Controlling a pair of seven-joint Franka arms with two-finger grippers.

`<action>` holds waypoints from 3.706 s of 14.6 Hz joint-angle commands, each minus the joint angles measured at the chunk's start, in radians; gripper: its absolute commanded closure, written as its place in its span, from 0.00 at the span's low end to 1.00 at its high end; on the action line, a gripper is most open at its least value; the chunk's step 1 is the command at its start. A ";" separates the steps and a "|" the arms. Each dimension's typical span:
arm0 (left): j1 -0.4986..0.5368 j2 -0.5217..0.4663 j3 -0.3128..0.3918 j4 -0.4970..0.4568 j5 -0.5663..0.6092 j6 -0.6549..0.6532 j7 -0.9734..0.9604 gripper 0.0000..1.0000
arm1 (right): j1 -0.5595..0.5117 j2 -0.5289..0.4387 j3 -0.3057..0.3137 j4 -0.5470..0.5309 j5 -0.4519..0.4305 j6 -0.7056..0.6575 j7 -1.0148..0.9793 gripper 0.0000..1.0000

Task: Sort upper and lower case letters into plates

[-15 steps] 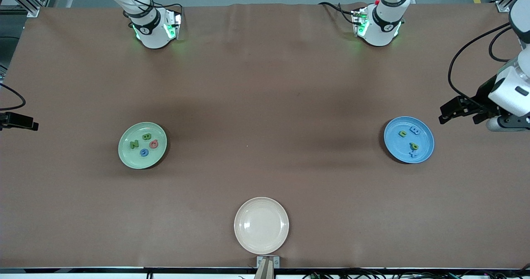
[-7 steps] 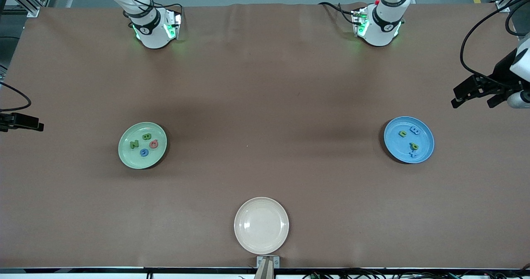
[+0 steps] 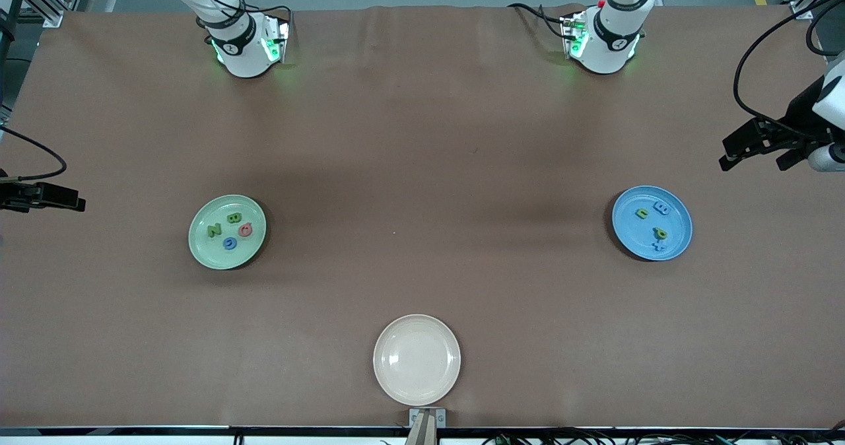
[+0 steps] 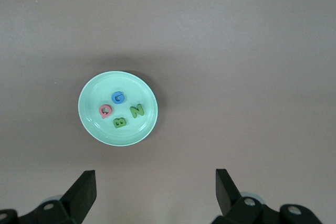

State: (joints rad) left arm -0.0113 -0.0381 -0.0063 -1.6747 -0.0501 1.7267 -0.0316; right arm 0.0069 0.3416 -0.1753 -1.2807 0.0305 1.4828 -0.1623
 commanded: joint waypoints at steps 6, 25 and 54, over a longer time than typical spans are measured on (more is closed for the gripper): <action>-0.001 -0.014 -0.003 0.049 0.006 -0.127 0.004 0.00 | -0.039 -0.084 0.082 -0.061 0.006 -0.010 0.067 0.00; -0.010 0.024 -0.004 0.138 0.009 -0.128 0.004 0.00 | -0.024 -0.338 0.131 -0.296 -0.006 0.023 0.144 0.00; -0.002 0.057 -0.004 0.179 0.006 -0.127 0.002 0.00 | -0.028 -0.412 0.125 -0.322 0.006 -0.024 0.144 0.00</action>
State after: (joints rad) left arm -0.0153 0.0065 -0.0102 -1.5231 -0.0500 1.6218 -0.0316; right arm -0.0175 -0.0335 -0.0518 -1.5667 0.0297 1.4589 -0.0311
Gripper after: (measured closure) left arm 0.000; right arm 0.000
